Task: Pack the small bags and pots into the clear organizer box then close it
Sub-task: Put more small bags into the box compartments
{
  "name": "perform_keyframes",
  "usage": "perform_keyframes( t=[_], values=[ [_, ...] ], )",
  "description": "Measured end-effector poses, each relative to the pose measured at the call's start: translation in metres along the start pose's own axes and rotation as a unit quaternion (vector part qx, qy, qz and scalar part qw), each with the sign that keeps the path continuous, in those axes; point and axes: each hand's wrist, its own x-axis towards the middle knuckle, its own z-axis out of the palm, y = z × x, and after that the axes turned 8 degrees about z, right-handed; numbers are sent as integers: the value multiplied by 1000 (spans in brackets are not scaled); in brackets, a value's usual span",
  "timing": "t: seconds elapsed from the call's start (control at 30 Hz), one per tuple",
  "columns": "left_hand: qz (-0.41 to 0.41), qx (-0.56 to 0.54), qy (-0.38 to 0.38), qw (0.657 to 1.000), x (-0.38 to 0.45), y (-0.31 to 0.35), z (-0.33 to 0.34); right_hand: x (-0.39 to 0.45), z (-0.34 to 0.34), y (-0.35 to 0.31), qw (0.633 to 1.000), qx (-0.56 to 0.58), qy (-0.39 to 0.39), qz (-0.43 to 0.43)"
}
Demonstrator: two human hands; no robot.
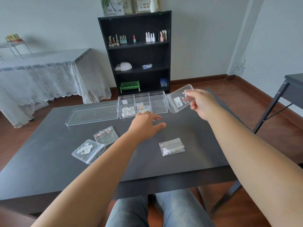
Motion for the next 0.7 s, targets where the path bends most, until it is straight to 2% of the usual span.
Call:
perform_keyframes(
  t=[0.17,0.23,0.33,0.5,0.63,0.7],
  values=[
    [-51,16,39,998,-35,-42,-45,0,32,-22,1000,12,-15,7],
    [-78,15,28,996,-58,-67,-69,0,41,-22,999,3,-39,13],
    [-112,-20,-28,993,-95,-100,-100,3,50,-19,999,11,-49,14],
    [-158,-19,-171,972,-129,-128,-121,11,57,-7,1000,5,-5,-12],
    [-163,18,-199,966,-128,-131,-115,12,62,0,999,23,-3,-37],
    [-169,-7,-192,967,-124,-130,-112,11,63,1,999,24,-8,-34]
  ],
)
